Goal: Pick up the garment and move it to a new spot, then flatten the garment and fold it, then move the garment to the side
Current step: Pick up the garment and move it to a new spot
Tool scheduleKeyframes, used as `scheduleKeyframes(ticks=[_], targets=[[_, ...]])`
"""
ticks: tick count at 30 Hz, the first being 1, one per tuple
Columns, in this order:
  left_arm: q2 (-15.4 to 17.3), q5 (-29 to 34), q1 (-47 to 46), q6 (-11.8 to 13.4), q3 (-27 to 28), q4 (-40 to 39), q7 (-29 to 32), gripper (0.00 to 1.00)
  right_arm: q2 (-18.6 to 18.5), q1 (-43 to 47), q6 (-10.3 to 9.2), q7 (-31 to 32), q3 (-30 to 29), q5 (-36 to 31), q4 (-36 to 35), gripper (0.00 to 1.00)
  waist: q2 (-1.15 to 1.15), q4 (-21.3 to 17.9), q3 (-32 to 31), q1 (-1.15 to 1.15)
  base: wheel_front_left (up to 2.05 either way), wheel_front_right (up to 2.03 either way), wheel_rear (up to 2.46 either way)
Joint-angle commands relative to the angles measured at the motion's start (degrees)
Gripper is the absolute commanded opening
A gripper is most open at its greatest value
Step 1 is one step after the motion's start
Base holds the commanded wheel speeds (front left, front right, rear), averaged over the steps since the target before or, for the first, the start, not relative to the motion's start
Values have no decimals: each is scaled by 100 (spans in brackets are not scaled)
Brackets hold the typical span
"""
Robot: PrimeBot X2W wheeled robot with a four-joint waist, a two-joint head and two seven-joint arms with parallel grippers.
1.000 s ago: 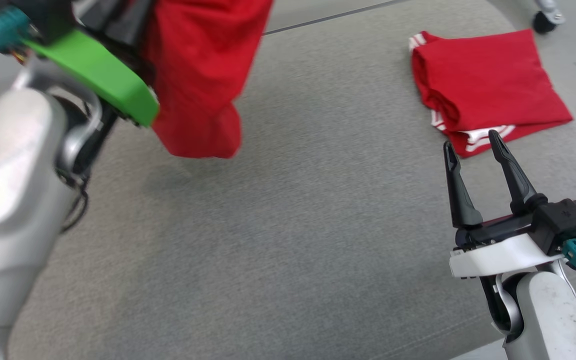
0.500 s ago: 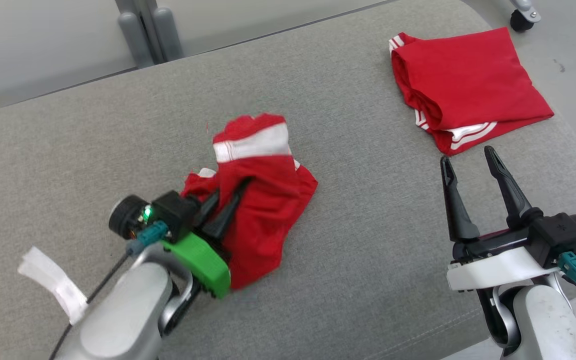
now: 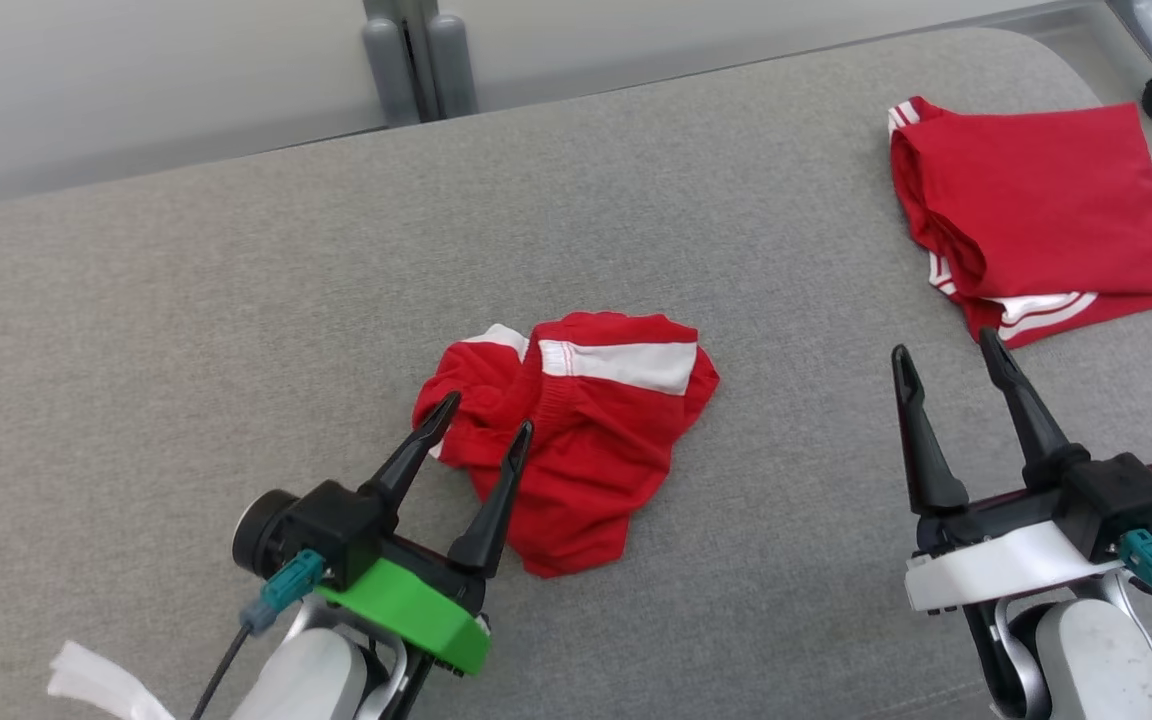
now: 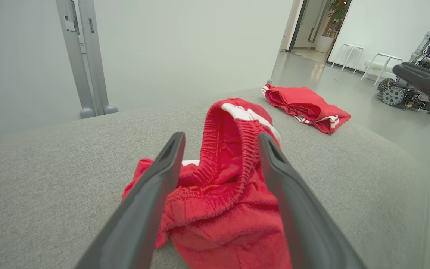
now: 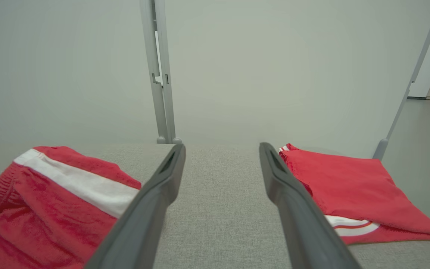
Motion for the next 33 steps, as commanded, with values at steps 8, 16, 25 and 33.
scheduleKeyframes(ticks=[8, 16, 25, 33], targets=[[-418, 612, 1137, 218, 996, -588, -19, 100, 138, 528, -12, -1, -46, 92, 57, 100, 0, 916, -884, 0, 0, 0, 0], [-812, 710, 1915, 494, 1862, -942, -18, 100, 273, 1007, -11, -1, 37, 265, 208, 100, 0, 1188, -1258, 0, 0, 0, 0], [-896, 1128, 2402, 365, 2219, -1205, -18, 100, 297, 1437, -12, -1, -118, 315, 200, 100, 0, 1292, -1476, 0, 0, 0, 0], [-908, 1220, 2491, 234, 2207, -1098, -18, 100, 314, 1458, -12, -1, -79, 359, 268, 100, 0, 1259, -1513, 0, 0, 0, 0]])
